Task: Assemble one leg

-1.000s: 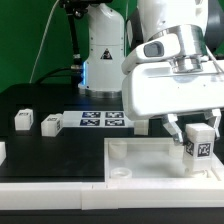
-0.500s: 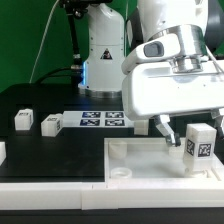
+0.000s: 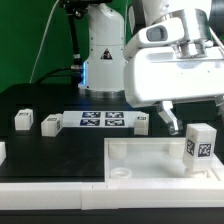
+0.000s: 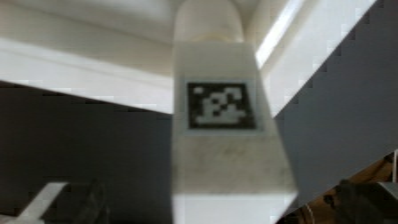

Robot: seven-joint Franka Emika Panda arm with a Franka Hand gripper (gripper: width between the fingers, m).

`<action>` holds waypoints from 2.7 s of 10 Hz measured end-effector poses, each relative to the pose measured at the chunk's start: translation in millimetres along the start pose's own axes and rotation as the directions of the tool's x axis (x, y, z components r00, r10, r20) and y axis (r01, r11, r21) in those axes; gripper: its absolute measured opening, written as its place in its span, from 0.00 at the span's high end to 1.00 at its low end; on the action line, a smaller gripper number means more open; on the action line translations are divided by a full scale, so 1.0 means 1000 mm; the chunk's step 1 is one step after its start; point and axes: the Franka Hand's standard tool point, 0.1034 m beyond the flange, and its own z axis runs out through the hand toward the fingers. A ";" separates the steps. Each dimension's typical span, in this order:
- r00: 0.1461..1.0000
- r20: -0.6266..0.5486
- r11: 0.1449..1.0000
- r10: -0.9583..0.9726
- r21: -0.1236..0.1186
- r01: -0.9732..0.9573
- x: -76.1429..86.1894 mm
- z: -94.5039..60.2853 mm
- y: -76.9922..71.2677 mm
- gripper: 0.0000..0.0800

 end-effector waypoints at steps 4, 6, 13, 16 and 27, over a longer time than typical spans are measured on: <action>0.988 0.147 0.998 0.048 0.028 -0.053 0.010 -0.001 0.001 0.19; 0.930 0.362 0.994 0.062 0.059 -0.089 0.005 -0.001 -0.009 0.19; 0.877 0.476 0.990 0.069 0.076 -0.119 0.000 0.009 -0.014 0.19; 0.880 0.470 0.990 0.069 0.074 -0.117 -0.007 0.012 -0.015 0.19; 0.780 0.449 0.888 0.436 -0.074 -0.454 -0.006 0.011 -0.004 0.62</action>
Offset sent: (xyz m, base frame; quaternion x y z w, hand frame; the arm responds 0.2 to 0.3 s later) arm 0.0134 -0.0179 -0.0026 -0.0534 -0.1444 0.0260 0.9877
